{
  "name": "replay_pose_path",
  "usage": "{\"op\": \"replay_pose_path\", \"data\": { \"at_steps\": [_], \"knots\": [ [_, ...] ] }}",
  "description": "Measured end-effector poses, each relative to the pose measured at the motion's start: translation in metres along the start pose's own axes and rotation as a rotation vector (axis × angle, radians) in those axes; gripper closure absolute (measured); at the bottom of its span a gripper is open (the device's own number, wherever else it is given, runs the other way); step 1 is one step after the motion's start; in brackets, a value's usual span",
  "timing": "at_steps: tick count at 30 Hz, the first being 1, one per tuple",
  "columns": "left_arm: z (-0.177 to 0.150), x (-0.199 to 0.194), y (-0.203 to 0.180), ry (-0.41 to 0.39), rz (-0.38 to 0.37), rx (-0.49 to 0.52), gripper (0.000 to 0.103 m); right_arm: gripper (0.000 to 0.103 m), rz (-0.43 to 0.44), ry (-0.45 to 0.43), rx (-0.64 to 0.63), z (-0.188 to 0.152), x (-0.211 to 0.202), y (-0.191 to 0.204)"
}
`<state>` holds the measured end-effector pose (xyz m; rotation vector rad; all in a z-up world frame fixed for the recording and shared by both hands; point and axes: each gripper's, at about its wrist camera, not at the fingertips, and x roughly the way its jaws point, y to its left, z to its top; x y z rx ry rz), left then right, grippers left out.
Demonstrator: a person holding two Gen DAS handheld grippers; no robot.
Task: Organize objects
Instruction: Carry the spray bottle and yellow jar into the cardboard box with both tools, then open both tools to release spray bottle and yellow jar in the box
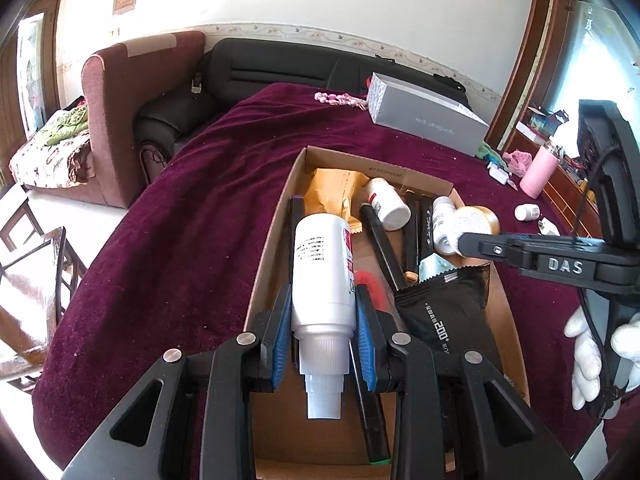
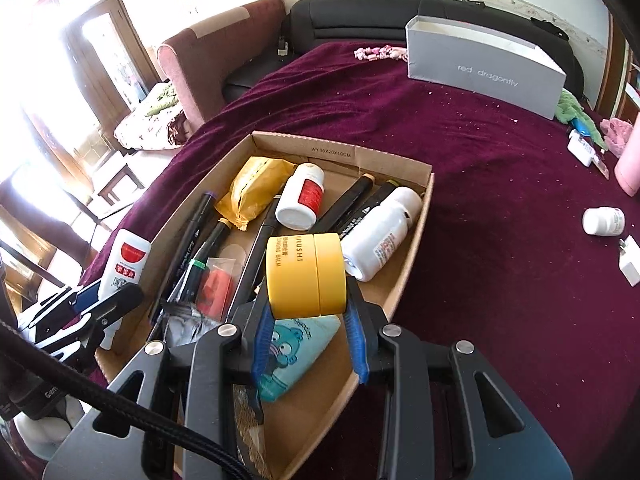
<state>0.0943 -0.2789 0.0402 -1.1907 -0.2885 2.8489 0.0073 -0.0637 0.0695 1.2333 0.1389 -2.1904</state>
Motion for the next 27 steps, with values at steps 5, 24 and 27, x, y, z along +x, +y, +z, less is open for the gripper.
{"op": "replay_pose_path", "data": {
  "at_steps": [5,24,27],
  "knots": [
    [0.0,0.011,-0.003,0.026,-0.009,0.008,0.078,0.073,0.01,0.033,0.002,0.007,0.017,0.003],
    [-0.005,0.023,0.001,0.03,0.007,-0.02,0.077,0.073,0.019,0.09,-0.052,0.024,0.056,0.03],
    [-0.004,0.024,0.007,0.035,0.0,-0.054,0.074,0.073,0.022,0.09,-0.069,0.025,0.06,0.038]
  ]
}}
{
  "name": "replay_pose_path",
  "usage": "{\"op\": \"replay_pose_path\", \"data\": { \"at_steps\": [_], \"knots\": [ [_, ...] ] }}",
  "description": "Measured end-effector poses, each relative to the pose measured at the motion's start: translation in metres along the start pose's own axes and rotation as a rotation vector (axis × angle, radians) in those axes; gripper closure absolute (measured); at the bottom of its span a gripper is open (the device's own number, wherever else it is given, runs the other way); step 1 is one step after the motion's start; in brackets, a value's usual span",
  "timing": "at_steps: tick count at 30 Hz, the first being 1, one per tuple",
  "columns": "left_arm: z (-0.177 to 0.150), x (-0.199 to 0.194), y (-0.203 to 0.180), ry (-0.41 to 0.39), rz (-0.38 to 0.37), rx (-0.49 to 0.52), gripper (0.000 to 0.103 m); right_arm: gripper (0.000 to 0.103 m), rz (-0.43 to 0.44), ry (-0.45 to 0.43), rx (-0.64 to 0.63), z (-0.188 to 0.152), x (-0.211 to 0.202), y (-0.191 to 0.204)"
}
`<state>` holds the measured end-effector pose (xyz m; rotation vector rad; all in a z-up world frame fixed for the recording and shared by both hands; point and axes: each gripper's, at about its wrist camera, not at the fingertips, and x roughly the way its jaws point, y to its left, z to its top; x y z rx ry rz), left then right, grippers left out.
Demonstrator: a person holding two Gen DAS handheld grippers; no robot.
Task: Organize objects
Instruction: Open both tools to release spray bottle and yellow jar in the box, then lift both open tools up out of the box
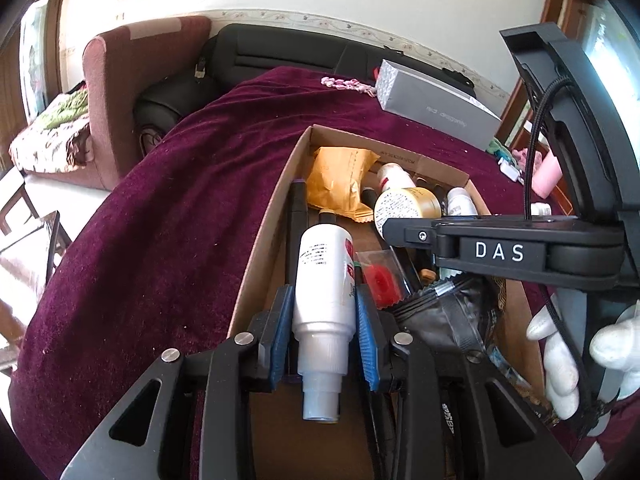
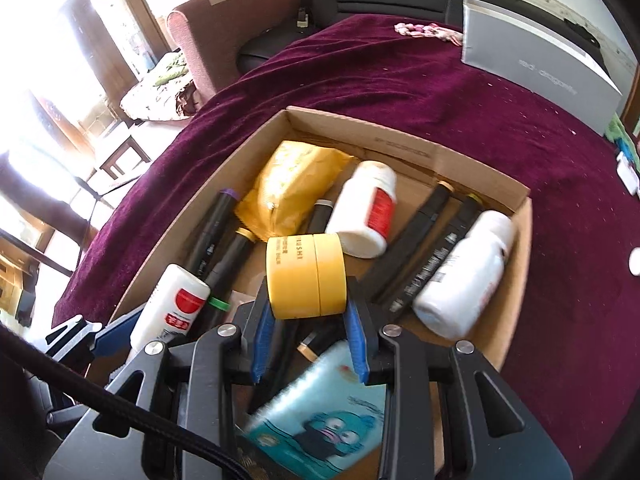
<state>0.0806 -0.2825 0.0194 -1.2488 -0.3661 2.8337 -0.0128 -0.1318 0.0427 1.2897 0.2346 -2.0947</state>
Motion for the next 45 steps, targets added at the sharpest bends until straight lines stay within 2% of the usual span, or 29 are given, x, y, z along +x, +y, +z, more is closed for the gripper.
{"op": "replay_pose_path", "data": {
  "at_steps": [4,8,12,15,17,21,23,26,34,38,40,43,45],
  "knots": [
    [0.0,0.001,0.0,0.003,-0.013,-0.007,0.071,0.073,-0.004,-0.004,-0.01,0.002,0.003,0.005],
    [-0.001,0.001,-0.006,0.001,-0.029,0.004,0.06,0.073,-0.012,0.009,-0.014,0.003,0.008,0.008],
    [-0.001,0.0,-0.007,0.0,-0.028,0.008,0.058,0.072,-0.013,0.006,0.013,0.003,0.011,0.005],
    [-0.002,-0.001,-0.009,0.002,-0.038,0.015,0.052,0.063,-0.007,-0.01,0.027,0.004,0.009,0.004],
    [-0.002,-0.001,-0.011,0.003,-0.038,0.016,0.05,0.056,-0.009,-0.025,0.031,0.005,0.005,0.004],
    [-0.001,-0.002,-0.01,0.005,-0.041,0.005,0.049,0.054,-0.001,-0.065,0.033,0.008,-0.008,0.005],
    [-0.001,-0.002,-0.01,0.007,-0.038,0.001,0.049,0.049,-0.007,-0.088,0.028,0.008,-0.015,0.006],
    [-0.001,-0.005,-0.009,0.003,-0.04,-0.008,0.043,0.049,-0.008,-0.117,0.027,0.008,-0.026,0.005],
    [0.002,-0.025,-0.019,-0.037,-0.015,0.01,0.039,0.045,-0.007,-0.212,0.057,0.0,-0.064,-0.007],
    [0.001,-0.041,-0.031,-0.088,0.009,0.035,0.039,0.043,0.002,-0.245,0.086,-0.011,-0.082,-0.018],
    [0.001,-0.054,-0.037,-0.144,0.024,0.045,0.039,0.043,0.006,-0.257,0.1,-0.019,-0.089,-0.023],
    [-0.002,-0.081,-0.052,-0.262,0.082,0.074,0.027,0.043,0.002,-0.278,0.106,-0.032,-0.097,-0.027],
    [-0.003,-0.097,-0.06,-0.329,0.096,0.084,0.021,0.043,-0.016,-0.297,0.101,-0.044,-0.104,-0.027]
  ]
}}
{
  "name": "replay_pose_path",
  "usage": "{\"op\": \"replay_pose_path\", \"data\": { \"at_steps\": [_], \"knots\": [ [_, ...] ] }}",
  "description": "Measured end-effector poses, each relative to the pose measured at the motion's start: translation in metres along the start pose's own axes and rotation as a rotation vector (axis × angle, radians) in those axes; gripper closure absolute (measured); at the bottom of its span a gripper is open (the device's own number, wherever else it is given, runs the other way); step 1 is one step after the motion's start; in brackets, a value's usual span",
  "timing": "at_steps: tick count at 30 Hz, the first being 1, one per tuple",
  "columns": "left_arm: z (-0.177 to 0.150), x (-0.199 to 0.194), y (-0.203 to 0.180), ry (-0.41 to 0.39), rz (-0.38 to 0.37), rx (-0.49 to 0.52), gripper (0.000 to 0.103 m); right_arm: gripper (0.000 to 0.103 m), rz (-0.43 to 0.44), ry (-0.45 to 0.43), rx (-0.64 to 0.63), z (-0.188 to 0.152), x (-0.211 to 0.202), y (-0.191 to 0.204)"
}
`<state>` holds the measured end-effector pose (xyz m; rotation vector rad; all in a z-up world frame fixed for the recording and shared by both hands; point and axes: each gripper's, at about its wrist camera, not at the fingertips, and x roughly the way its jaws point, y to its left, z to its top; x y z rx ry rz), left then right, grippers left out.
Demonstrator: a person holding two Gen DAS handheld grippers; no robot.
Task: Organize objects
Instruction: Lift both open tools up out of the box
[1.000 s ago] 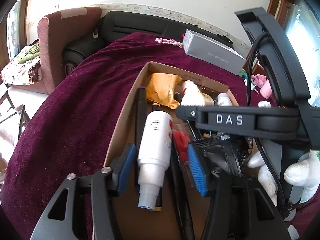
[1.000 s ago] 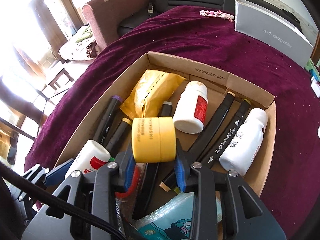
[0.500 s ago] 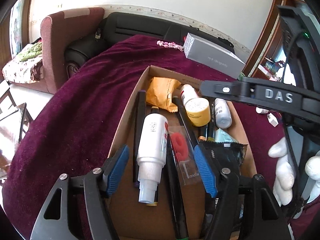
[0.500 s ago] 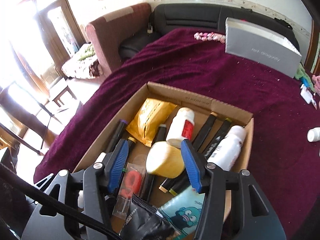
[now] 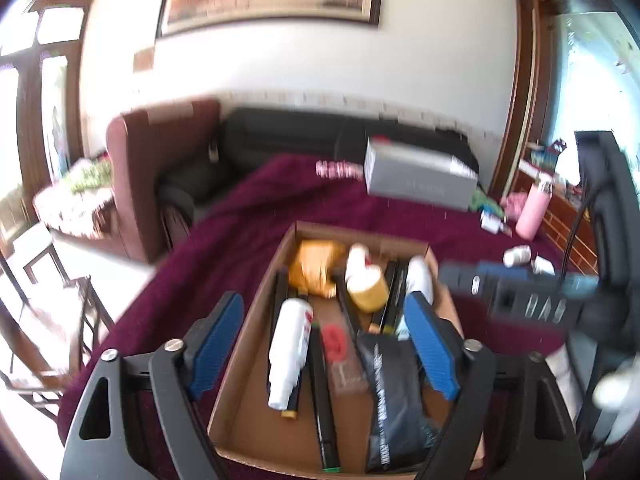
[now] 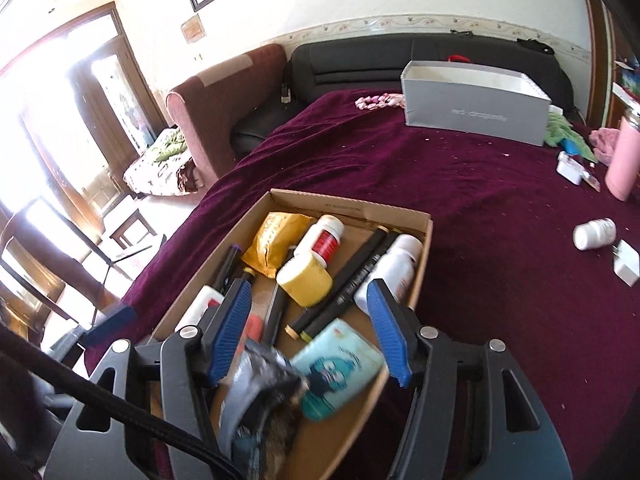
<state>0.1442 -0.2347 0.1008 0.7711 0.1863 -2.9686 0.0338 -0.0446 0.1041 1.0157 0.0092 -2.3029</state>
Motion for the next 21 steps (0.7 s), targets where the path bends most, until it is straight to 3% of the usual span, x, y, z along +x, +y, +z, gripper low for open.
{"op": "replay_pose_path", "data": {
  "at_steps": [1,4,8,13,15,21],
  "knots": [
    [0.002,-0.007,-0.002,-0.025,-0.007,-0.006,0.02,0.043,-0.009,-0.009,-0.007,-0.004,-0.004,-0.001],
    [0.007,-0.018,-0.005,-0.056,-0.047,-0.042,0.002,0.042,-0.052,-0.046,-0.034,-0.02,-0.019,0.002],
    [0.006,-0.026,-0.017,-0.067,-0.042,-0.049,0.001,0.035,-0.08,-0.085,-0.062,-0.034,-0.034,0.007],
    [0.003,-0.03,-0.02,-0.041,-0.024,-0.114,0.002,0.035,-0.138,-0.129,-0.145,-0.053,-0.048,0.022],
    [0.002,-0.028,-0.018,-0.02,0.008,-0.132,0.002,0.032,-0.156,-0.143,-0.157,-0.058,-0.052,0.025],
    [-0.004,-0.026,-0.02,-0.017,0.199,-0.122,0.001,0.031,-0.159,-0.133,-0.166,-0.069,-0.052,0.027]
  ]
}}
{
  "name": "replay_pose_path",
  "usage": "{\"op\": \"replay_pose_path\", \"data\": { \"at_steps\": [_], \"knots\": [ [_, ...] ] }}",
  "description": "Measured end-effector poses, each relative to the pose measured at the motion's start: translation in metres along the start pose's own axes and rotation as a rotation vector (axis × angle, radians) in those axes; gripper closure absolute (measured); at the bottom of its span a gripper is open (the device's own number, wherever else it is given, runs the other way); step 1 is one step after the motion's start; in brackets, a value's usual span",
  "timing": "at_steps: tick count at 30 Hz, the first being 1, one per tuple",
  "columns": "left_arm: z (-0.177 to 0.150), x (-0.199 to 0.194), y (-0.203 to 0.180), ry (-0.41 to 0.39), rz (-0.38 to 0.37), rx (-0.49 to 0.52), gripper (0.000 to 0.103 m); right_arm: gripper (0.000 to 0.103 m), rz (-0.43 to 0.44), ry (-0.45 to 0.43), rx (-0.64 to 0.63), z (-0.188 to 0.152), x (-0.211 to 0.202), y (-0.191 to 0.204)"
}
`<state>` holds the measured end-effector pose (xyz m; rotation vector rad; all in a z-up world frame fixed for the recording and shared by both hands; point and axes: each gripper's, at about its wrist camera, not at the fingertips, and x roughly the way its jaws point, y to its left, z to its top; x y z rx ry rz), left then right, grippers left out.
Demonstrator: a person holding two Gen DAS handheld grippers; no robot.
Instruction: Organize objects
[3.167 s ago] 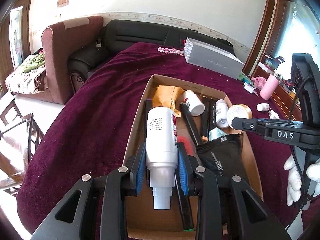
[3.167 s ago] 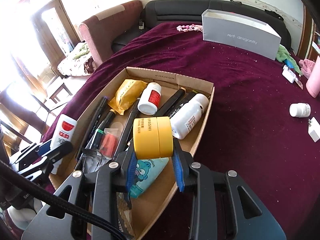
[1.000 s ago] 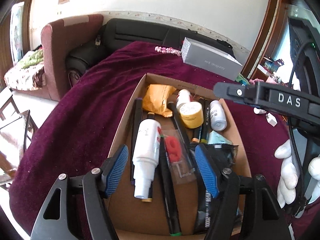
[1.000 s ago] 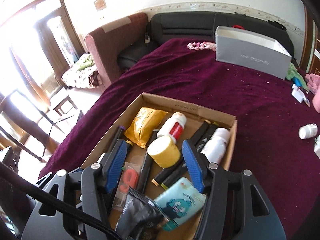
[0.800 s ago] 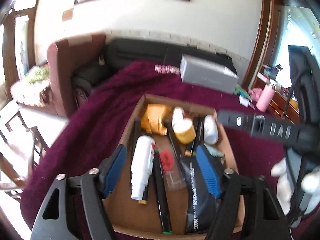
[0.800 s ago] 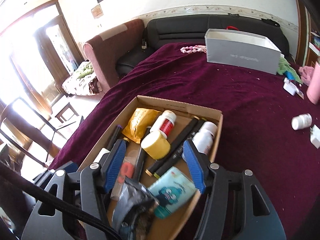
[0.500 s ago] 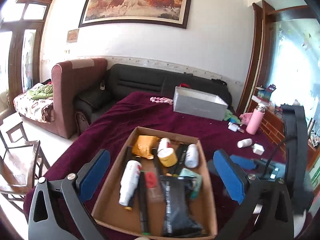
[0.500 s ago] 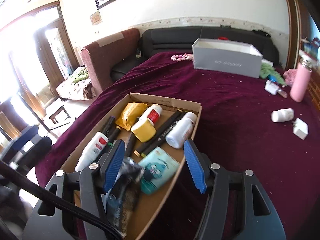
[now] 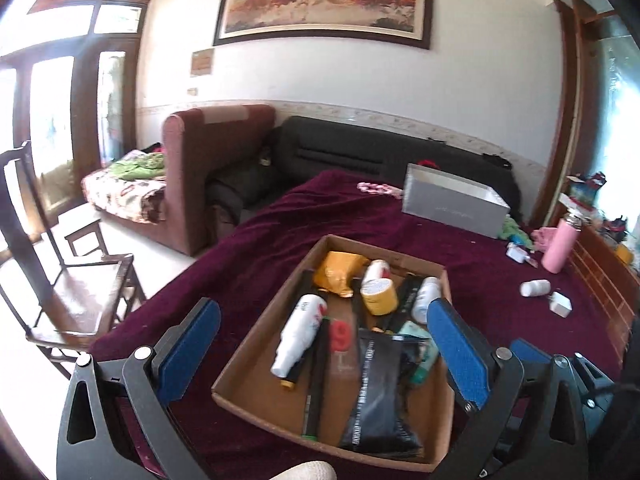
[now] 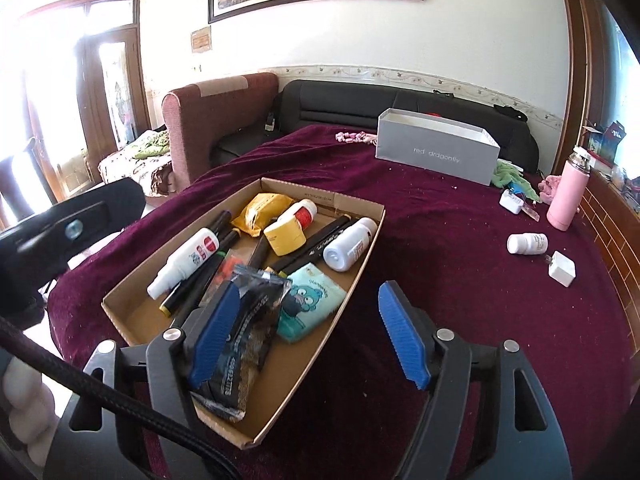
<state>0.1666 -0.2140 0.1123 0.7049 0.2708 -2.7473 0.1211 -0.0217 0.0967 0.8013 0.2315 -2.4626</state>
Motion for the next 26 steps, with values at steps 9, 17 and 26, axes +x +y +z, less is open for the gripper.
{"op": "replay_pose_path", "data": {
  "at_steps": [9,17,26],
  "knots": [
    [-0.004,0.009,0.006,0.031,0.061,-0.019,0.001,0.031,0.02,0.033,-0.011,-0.009,0.006,0.001],
    [-0.008,0.017,0.011,0.07,0.09,-0.046,0.001,0.031,0.033,0.052,-0.015,-0.011,0.009,0.004],
    [-0.008,0.019,0.007,0.087,0.102,-0.031,0.001,0.031,0.032,0.066,-0.025,-0.012,0.012,0.005]
  ]
}}
